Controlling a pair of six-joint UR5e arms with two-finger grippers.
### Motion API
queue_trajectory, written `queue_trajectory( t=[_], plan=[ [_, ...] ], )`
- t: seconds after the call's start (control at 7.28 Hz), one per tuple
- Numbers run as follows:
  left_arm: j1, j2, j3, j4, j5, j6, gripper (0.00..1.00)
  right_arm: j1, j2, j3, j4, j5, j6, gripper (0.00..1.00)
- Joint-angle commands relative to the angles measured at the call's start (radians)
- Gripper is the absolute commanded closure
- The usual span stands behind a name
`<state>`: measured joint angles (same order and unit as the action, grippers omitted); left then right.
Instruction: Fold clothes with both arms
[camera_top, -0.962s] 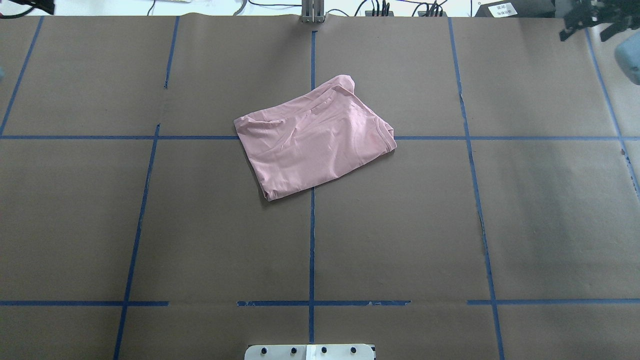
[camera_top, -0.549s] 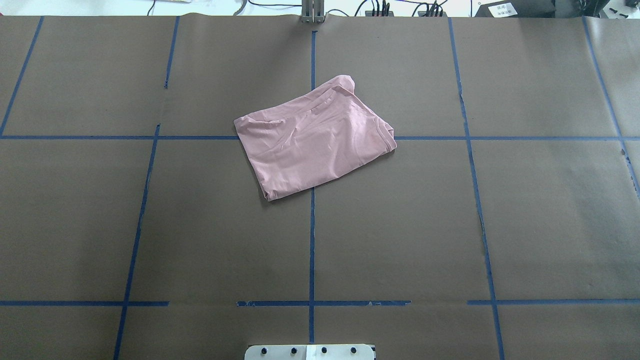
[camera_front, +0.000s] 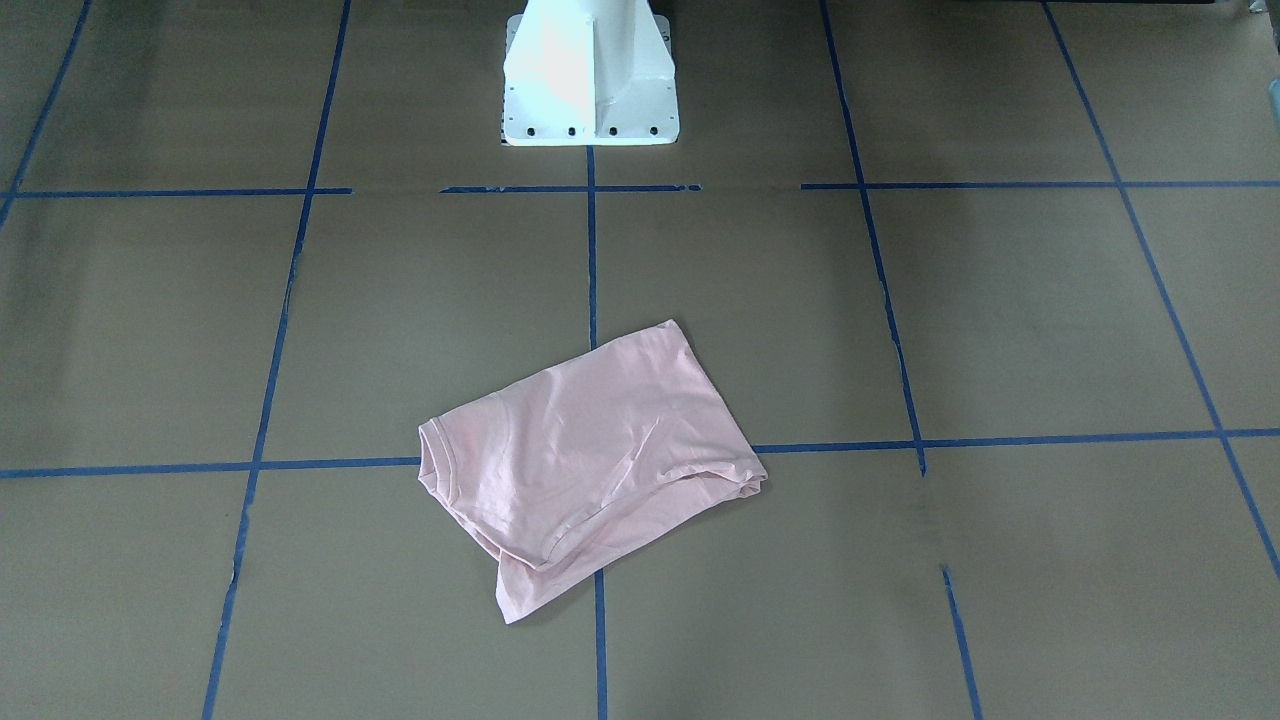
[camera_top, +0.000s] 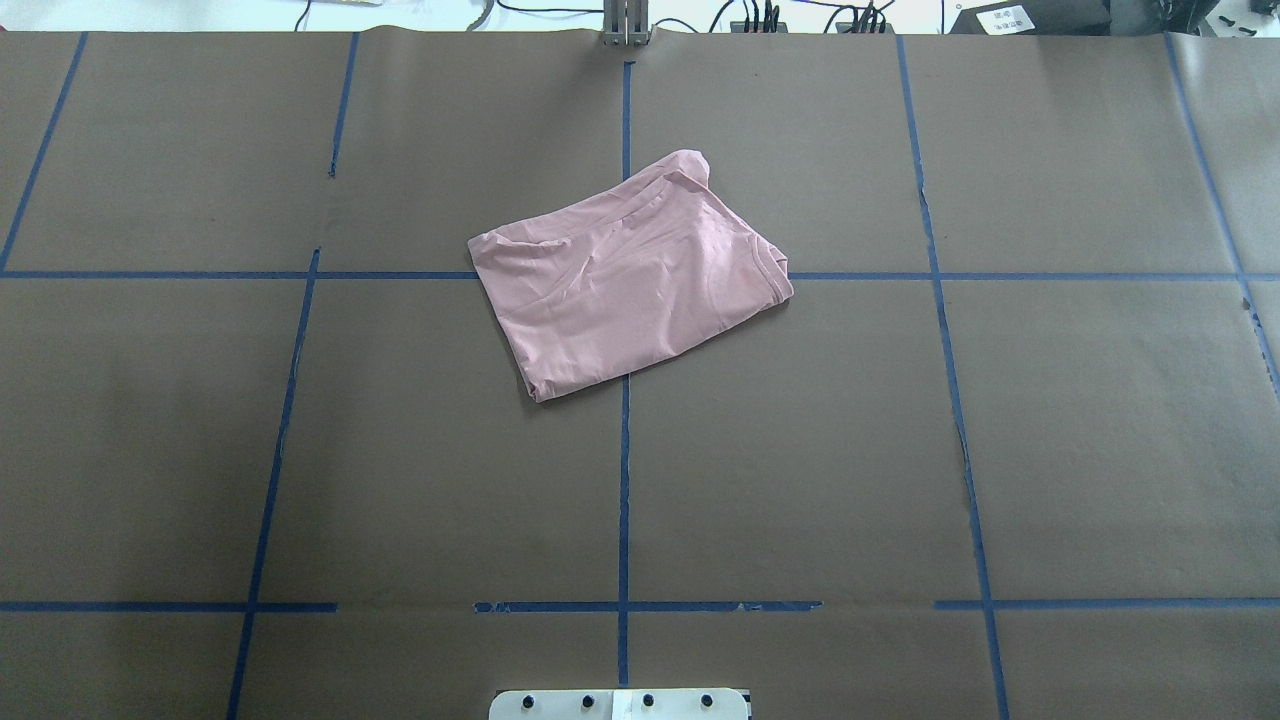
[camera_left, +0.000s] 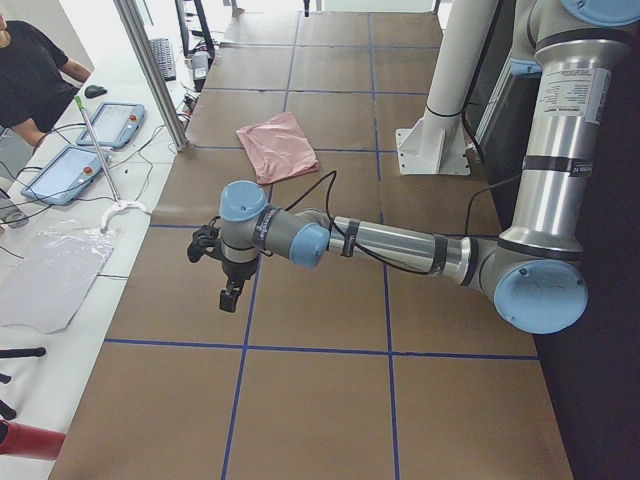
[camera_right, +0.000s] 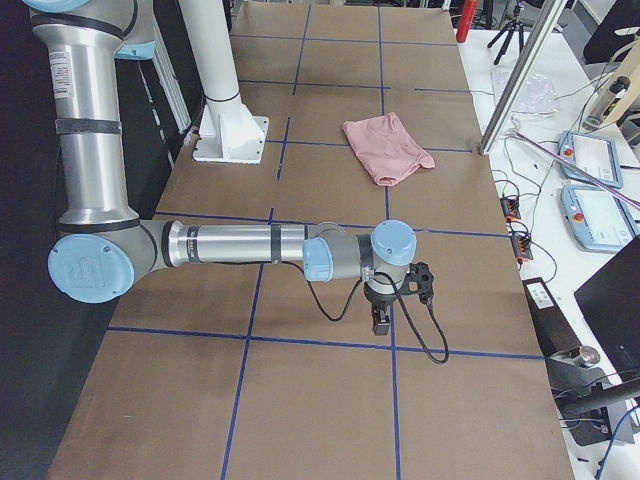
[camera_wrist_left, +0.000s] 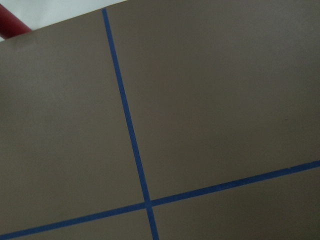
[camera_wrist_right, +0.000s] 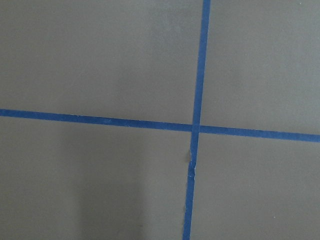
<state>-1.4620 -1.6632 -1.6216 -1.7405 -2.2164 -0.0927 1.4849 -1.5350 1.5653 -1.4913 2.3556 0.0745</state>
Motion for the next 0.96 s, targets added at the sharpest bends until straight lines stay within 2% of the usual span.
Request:
queue_trajectory(
  t=[0.0, 0.14, 0.27, 0.41, 0.69, 0.82],
  plan=[
    [-0.049, 0.013, 0.031, 0.134, -0.003, 0.229, 0.0, 0.005, -0.039, -0.001, -0.003, 0.069, 0.001, 0.0],
    [-0.096, 0.011, 0.089, 0.171, -0.005, 0.305, 0.0, 0.02, -0.06, 0.005, 0.005, 0.088, -0.001, 0.0],
    [-0.1, 0.022, 0.106, 0.176, -0.031, 0.314, 0.0, 0.023, -0.068, 0.004, 0.005, 0.086, -0.001, 0.0],
    [-0.1, 0.043, 0.111, 0.17, -0.079, 0.314, 0.0, 0.026, -0.079, 0.004, 0.005, 0.086, -0.001, 0.0],
    [-0.098, 0.045, 0.114, 0.167, -0.091, 0.314, 0.0, 0.035, -0.089, -0.001, 0.005, 0.077, -0.004, 0.0],
    [-0.098, 0.043, 0.114, 0.164, -0.091, 0.314, 0.0, 0.078, -0.073, 0.015, -0.007, 0.083, 0.004, 0.0]
  ],
)
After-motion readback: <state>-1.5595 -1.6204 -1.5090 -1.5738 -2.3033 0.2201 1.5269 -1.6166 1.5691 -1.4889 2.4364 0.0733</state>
